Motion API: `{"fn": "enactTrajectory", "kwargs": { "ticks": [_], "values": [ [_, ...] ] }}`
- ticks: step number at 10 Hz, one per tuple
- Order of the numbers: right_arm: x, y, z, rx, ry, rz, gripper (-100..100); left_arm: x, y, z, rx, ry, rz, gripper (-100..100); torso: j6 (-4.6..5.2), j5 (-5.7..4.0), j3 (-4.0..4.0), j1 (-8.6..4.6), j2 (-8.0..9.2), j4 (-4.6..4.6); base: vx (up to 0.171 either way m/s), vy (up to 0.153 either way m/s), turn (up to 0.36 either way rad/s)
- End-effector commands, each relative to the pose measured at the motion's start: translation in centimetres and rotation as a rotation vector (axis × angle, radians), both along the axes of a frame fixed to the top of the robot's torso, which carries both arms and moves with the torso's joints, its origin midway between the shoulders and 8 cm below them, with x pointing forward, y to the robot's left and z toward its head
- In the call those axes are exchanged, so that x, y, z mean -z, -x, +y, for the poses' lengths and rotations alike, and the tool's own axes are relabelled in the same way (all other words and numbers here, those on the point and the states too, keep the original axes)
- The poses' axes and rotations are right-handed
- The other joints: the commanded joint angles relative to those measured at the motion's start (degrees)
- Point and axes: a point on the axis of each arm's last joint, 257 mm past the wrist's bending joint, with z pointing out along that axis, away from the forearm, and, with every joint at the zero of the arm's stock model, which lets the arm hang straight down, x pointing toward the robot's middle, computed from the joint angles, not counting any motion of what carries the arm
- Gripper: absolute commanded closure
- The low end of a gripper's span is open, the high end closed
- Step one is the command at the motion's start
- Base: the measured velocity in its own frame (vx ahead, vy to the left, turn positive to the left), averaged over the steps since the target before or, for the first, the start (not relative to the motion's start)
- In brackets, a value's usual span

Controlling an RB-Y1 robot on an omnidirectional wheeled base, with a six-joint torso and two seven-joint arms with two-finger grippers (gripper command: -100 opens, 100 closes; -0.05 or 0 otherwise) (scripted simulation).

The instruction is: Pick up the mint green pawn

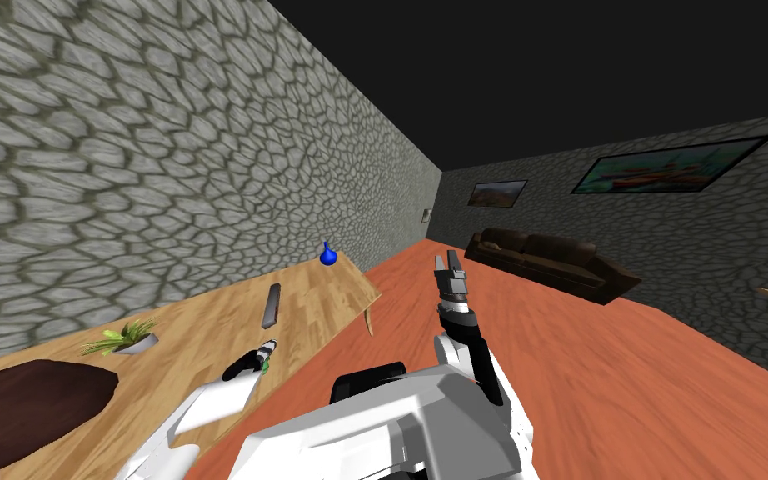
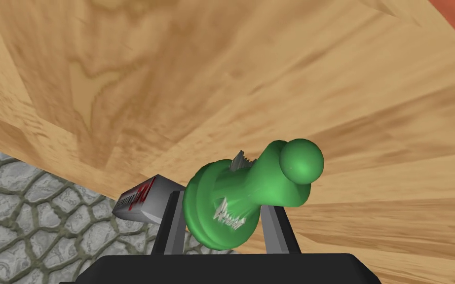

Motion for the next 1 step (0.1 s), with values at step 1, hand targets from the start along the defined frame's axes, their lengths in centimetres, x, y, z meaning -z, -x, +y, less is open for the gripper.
{"fn": "enactTrajectory", "kwargs": {
  "ticks": [1],
  "values": [
    [0.00, 0.00, 0.00, 0.000, 0.000, 0.000, 0, 0.00, 0.00, 0.00, 0.000, 0.000, 0.000, 0, 0.00, 0.00, 0.00, 0.00, 0.00, 0.00, -0.005, -0.004, 0.001]
  ]
}}
